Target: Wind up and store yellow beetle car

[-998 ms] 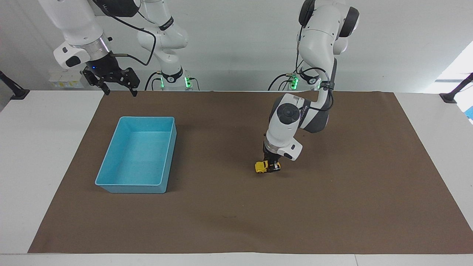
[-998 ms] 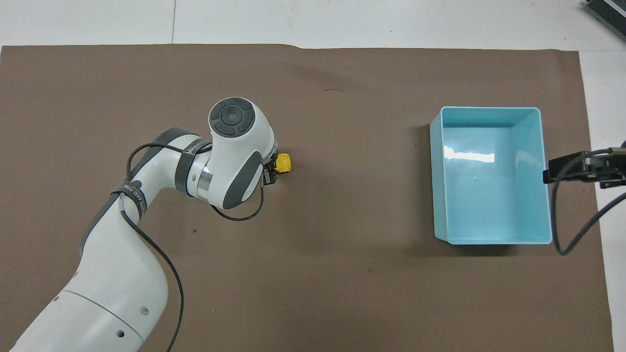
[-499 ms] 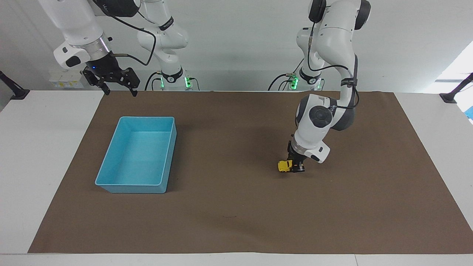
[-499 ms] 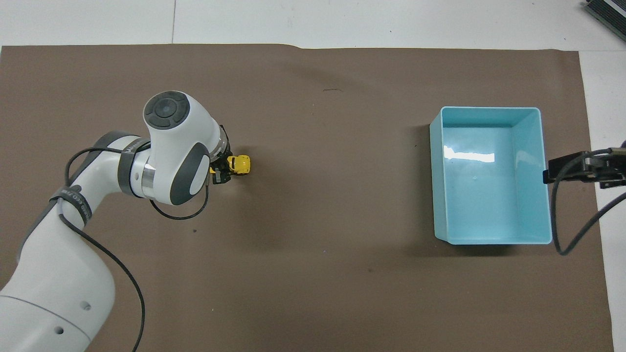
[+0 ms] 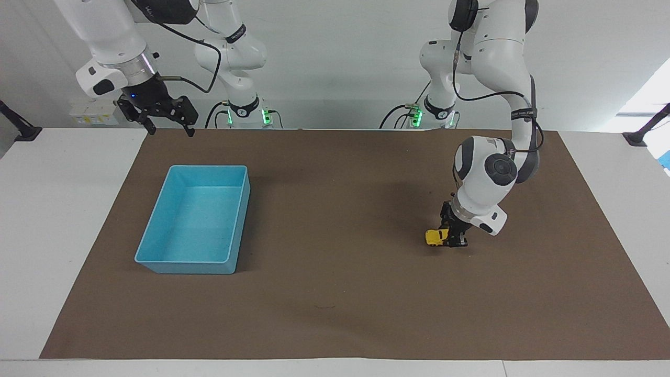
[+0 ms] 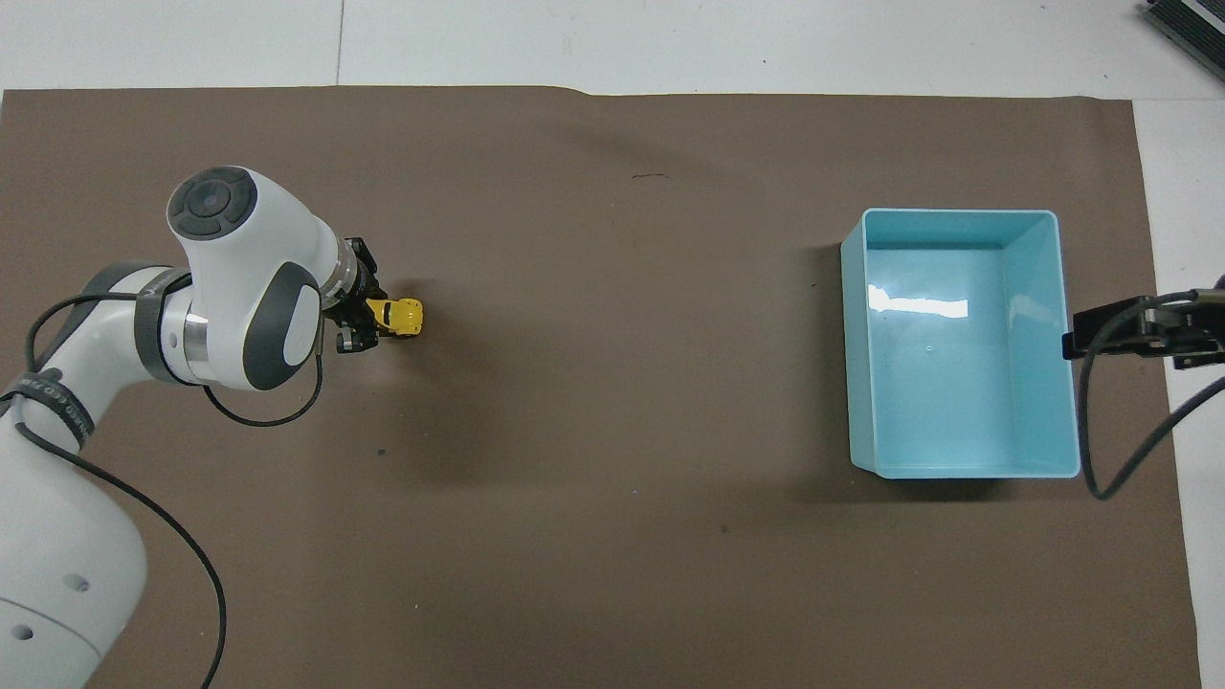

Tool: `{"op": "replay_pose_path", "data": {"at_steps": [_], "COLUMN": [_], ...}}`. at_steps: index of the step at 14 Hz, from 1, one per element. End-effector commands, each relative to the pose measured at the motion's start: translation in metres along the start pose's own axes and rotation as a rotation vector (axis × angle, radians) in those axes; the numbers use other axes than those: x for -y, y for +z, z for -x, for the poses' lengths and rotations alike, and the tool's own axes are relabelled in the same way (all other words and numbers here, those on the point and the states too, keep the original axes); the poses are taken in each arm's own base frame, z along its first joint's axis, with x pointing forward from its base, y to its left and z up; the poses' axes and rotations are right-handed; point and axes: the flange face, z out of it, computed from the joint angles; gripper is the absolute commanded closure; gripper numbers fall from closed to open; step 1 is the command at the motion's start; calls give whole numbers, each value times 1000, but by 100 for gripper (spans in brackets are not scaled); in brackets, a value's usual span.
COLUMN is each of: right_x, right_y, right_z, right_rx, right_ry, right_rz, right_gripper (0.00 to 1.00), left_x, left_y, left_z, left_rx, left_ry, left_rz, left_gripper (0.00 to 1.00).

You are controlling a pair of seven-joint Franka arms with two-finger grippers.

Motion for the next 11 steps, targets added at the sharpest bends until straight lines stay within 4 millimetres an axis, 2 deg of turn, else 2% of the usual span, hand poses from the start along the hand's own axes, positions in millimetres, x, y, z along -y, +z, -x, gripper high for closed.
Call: {"op": "replay_pose_path", "data": {"at_steps": [1,6,7,8,9,10,11], "right_x": [1,1,1,0,0,0,1], "right_y": [-3,-3,-2,-2,-3,-3,-2], "right_z": [-1,-1,-2,-2,-1,-1,-2], "right_rx": [2,2,4,4,2,2,4], "right_ry": [11,11,10,11,11,13,10], "right_rz": [-13,-13,-12,-13,-13,-13,-12], "right_gripper": [0,0,0,0,0,0,0], "left_x": [-5,-7,-7,-6,-7,-7,-8], "left_y": [43,42,42,42,41,35,19], "left_z": [-15,-12,-12,-11,-11,-10,-9], "left_rx": [-10,-8,-8,-10,-9,-10,-6], "left_ry": [-24,-103,-91,-83,-73,-53,-27], "left_rz": [8,14,14,11,12,12,28], "left_gripper": [89,88,80,52,1,0,0]}}
